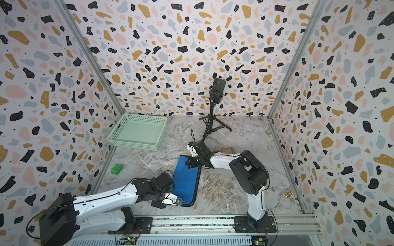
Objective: Fold the square dishcloth
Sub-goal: Smooth out the cleaning item at the center of the board, then fold the cleaning item at the center of the board.
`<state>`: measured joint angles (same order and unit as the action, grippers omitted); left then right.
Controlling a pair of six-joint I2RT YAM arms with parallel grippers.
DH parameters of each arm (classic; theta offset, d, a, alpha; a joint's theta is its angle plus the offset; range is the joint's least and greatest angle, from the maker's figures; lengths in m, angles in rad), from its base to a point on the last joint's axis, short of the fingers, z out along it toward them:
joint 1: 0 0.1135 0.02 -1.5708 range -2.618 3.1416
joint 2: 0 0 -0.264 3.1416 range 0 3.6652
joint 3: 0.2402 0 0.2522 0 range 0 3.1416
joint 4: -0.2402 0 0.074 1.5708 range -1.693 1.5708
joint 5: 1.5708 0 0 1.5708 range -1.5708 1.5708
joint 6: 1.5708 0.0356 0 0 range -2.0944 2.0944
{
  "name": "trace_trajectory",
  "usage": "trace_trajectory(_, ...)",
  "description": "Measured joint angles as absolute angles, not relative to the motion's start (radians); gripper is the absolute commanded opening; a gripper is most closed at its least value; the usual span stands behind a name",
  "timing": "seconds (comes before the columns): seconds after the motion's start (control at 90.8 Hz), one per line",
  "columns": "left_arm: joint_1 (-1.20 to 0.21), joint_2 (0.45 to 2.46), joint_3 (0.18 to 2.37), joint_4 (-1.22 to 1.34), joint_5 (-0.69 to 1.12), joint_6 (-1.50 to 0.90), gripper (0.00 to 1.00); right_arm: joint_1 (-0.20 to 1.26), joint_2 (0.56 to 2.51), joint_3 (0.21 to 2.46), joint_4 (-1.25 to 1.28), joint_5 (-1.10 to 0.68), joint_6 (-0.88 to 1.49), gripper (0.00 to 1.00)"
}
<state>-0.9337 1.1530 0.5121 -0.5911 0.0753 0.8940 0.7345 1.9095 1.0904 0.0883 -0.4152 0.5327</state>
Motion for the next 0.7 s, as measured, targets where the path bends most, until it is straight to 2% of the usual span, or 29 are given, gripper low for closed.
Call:
trace_trajectory(0.077,-0.951,1.169,0.508,-0.575,0.047,0.894,0.11,0.734,1.909,1.087,0.075,-0.412,0.53,0.0)
trace_trajectory(0.165,-0.96,1.168,0.509,-0.569,0.02,0.895,0.19,0.734,1.911,1.087,0.071,-0.41,0.527,0.0)
trace_trajectory(0.341,-0.965,1.108,0.532,-0.603,-0.01,0.884,0.43,0.726,1.954,1.092,0.06,-0.397,0.522,0.0)
trace_trajectory(0.396,-0.966,1.064,0.558,-0.638,-0.005,0.875,0.47,0.724,1.956,1.103,0.052,-0.392,0.522,0.0)
trace_trajectory(0.562,-0.997,0.992,0.623,-0.675,0.048,0.846,0.48,0.724,1.956,1.105,0.047,-0.377,0.521,0.0)
trace_trajectory(0.705,-1.053,1.121,0.621,-0.666,0.061,0.819,0.45,0.724,1.956,1.104,0.048,-0.373,0.519,0.0)
